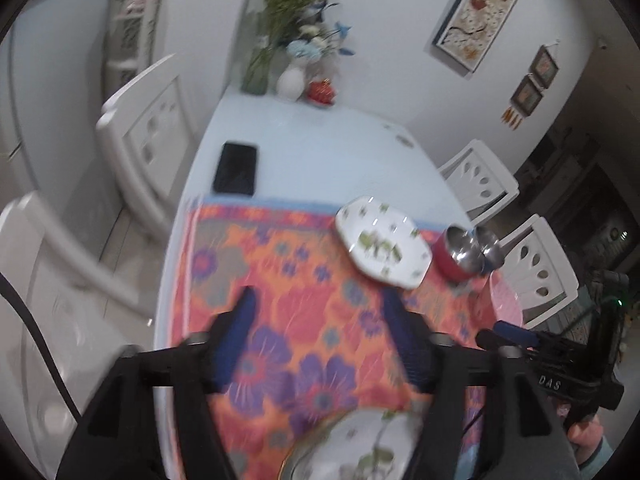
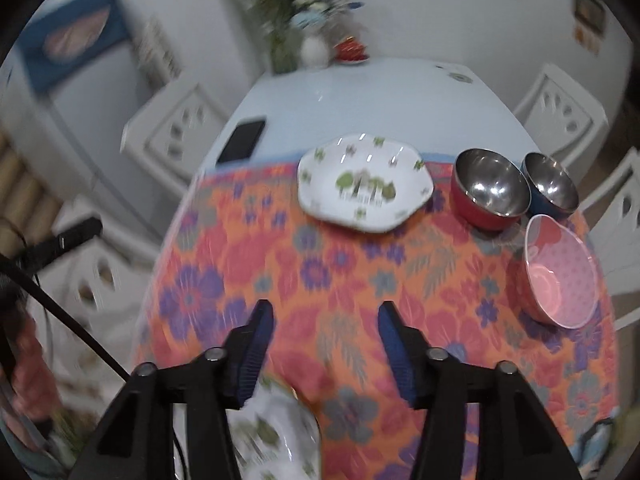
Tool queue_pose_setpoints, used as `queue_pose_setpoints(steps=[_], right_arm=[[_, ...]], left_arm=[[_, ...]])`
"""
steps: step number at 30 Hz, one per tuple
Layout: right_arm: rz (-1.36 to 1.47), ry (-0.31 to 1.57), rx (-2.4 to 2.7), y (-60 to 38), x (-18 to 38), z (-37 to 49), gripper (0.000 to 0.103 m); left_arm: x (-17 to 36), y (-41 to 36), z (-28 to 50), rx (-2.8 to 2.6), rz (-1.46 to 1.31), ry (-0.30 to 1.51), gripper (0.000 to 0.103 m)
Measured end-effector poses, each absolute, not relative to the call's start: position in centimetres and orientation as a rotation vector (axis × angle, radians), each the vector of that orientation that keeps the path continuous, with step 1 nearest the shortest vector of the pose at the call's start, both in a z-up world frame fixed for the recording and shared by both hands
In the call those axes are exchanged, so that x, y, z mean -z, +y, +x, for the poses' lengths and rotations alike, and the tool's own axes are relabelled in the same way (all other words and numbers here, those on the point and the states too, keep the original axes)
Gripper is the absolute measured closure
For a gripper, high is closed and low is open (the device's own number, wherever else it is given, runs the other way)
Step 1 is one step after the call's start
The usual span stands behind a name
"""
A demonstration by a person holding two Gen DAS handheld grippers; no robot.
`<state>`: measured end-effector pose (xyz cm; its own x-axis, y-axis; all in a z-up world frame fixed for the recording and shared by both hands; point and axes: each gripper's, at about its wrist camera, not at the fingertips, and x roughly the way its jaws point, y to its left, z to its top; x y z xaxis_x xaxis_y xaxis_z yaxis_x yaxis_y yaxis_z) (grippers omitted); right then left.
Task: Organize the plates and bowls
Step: 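Grasp the rim of the second hexagonal forest plate with the right gripper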
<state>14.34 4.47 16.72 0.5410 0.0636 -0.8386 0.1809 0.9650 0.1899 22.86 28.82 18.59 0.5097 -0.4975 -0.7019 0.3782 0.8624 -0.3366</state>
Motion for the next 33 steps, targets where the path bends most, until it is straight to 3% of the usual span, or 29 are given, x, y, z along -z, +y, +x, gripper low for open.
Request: queue_pose_setpoints(steps=[9, 13, 15, 17, 23, 25, 33], right_arm=[[0.588, 1.02, 0.281, -2.9, -13.1, 20.5, 0.05], [0.58, 1.045, 0.336, -4.8, -10.9, 22.6, 0.05], [0.571, 1.065, 0.35, -5.6, -9.3, 24.2, 0.05], [0.579, 1.078, 0.343, -6.4, -7.6, 25.7, 0.051], [0.594, 1.102, 0.323, -8.4, -3.5, 29.4, 0.06], [0.589, 1.105, 0.312, -8.8, -2.5, 30.3, 0.065], [0.427, 1.049, 0.262, -8.7, -1.9, 32.9, 0.065]], left_arm=[[-14.1, 20.8, 32.6, 0.643, -0.164, 1.035, 0.034], [-10.7, 17.7, 35.7, 0.646, -0.162, 1.109, 0.037], [-9.2, 16.2, 36.9, 0.638, -0.129, 1.137, 0.046], [-7.4, 14.8, 38.0, 0.628, -0.098, 1.176, 0.047], [-3.0, 12.7, 40.7, 0.616, -0.084, 1.26, 0.053], [-1.9, 12.2, 41.3, 0.627, -0.11, 1.277, 0.054], [-1.2, 10.7, 42.7, 0.676, -0.118, 1.236, 0.054]])
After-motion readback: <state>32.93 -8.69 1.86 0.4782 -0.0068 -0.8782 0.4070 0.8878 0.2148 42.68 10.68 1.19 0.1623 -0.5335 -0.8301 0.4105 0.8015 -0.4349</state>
